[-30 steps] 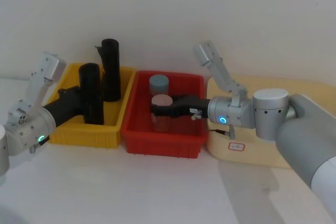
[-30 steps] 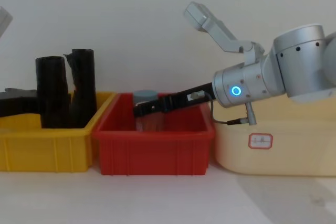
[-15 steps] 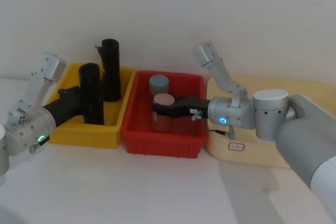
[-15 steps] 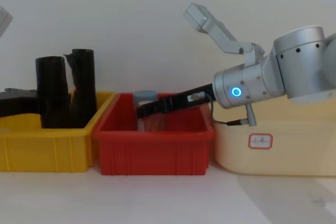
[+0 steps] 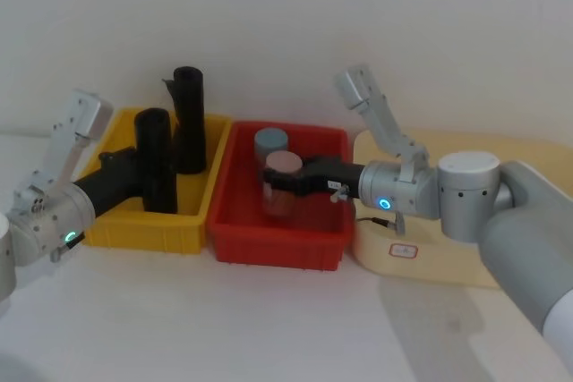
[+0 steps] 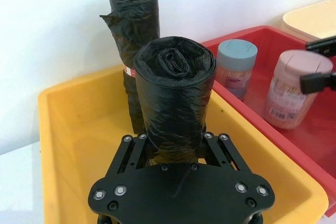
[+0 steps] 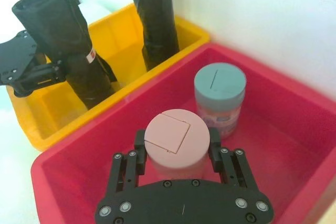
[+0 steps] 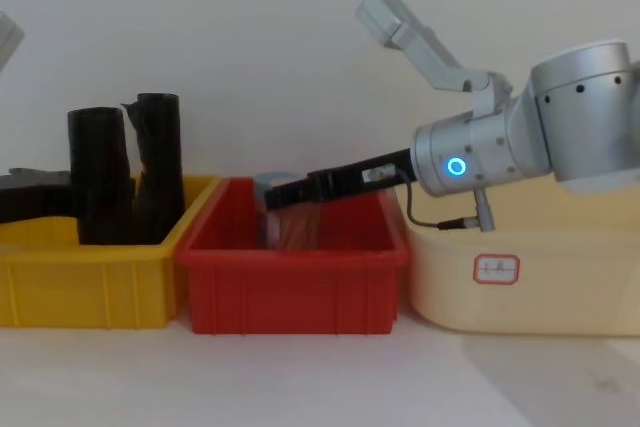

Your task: Pick up the garbage bag with the one hand and transfer it to the other hand.

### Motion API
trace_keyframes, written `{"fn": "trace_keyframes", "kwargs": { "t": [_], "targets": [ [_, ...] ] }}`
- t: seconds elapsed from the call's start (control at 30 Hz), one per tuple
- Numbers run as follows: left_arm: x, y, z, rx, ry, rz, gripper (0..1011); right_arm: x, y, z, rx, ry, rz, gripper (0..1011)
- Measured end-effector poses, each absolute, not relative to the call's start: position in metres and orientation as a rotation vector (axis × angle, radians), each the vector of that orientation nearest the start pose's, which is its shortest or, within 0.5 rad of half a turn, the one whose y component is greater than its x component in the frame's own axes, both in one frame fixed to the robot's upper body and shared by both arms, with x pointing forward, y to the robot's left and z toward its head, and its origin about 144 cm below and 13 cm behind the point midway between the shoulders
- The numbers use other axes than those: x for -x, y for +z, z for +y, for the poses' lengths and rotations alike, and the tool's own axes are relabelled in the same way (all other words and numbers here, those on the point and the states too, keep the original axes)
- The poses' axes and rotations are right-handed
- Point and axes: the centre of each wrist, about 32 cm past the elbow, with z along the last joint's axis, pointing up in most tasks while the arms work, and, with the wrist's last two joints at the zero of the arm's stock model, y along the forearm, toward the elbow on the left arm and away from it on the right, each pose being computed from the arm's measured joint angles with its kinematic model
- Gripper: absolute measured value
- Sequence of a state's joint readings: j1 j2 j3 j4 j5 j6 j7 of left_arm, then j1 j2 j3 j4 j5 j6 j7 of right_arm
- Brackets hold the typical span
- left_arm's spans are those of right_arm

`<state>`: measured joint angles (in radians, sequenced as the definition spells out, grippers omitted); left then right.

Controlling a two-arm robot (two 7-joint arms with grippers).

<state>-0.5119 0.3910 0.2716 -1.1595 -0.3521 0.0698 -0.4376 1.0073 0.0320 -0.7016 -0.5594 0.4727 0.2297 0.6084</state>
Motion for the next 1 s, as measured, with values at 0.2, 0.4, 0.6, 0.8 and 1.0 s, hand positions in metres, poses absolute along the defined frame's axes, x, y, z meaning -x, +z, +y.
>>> {"fn": "trace_keyframes", "kwargs": {
  "t": [0.2,0.4,0.6,0.8,1.0],
  "targets": [
    [-0.589,1.212,0.316,-0.125,1.062,-0.034,394,-0.671,1.254,-0.139,0.287,-0.671,0.149,664],
    [-0.589,1.212,0.316,-0.125,1.062,-0.034,394,-0.658,1.264,-0.145,0.260,-0.722,0.079,664],
    [-0.589,1.212,0.316,-0.125,1.062,-0.034,394,-0.642,1.275,-0.154,0.243,-0.794,0.009,664],
    [-0.589,1.212,0.316,-0.125,1.062,-0.034,394,-0.625,1.286,-0.164,0.239,-0.882,-0.051,664],
    [-0.589,1.212,0.316,-0.125,1.062,-0.034,394,-0.608,1.295,-0.176,0.242,-0.973,-0.100,664]
  ]
}}
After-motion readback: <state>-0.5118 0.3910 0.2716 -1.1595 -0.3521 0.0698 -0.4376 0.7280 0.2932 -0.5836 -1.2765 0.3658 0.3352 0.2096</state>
